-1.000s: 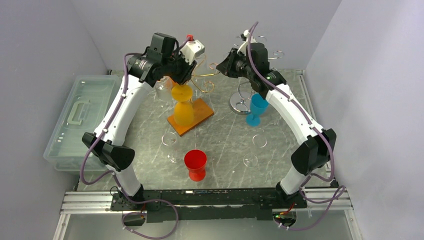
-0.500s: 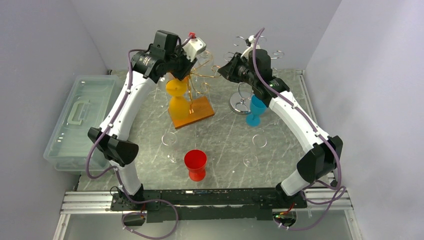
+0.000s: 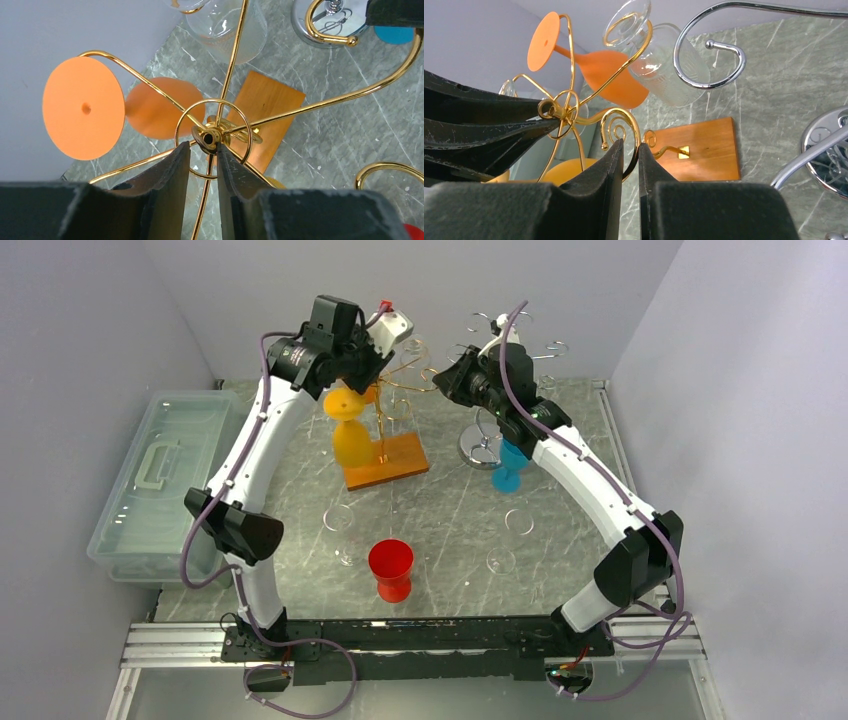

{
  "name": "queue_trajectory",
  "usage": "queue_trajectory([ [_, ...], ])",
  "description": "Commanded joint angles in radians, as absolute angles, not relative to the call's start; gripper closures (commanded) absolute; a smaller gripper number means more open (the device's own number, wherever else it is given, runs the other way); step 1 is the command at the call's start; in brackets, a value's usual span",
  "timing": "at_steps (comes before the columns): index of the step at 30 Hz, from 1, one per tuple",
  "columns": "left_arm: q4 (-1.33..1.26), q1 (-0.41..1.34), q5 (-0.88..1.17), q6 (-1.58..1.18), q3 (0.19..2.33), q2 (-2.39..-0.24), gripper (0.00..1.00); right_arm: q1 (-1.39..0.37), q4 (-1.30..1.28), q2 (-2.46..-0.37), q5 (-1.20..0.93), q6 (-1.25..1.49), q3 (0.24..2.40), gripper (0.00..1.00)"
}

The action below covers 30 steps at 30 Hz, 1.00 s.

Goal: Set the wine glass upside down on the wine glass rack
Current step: Adjust the wine rack at the center of the board.

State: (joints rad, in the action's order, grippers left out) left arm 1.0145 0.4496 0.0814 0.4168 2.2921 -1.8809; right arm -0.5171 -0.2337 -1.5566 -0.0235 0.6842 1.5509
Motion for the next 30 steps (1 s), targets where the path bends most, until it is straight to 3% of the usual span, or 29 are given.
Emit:
queue_trajectory([
  [1,0.924,0.422,0.045,0.445,2.311,-1.943,0.69,-0.586,-0.301,-1.527,-0.123,0.682,1.529,0.96],
  [11,0.923,0.397,0.065,0.443,2.318,-1.942,0.68,-0.591,-0.321,-1.523,-0.112,0.674,1.511,0.92],
  [22,0.971,0.397,0.105,0.462,2.262,-1.780,0.32,-0.565,-0.455,-1.541,-0.098,0.589,1.662,0.60],
  [30,1.016,0.398,0.137,0.482,2.260,-1.693,0.22,-0.558,-0.514,-1.504,-0.092,0.558,1.711,0.55],
])
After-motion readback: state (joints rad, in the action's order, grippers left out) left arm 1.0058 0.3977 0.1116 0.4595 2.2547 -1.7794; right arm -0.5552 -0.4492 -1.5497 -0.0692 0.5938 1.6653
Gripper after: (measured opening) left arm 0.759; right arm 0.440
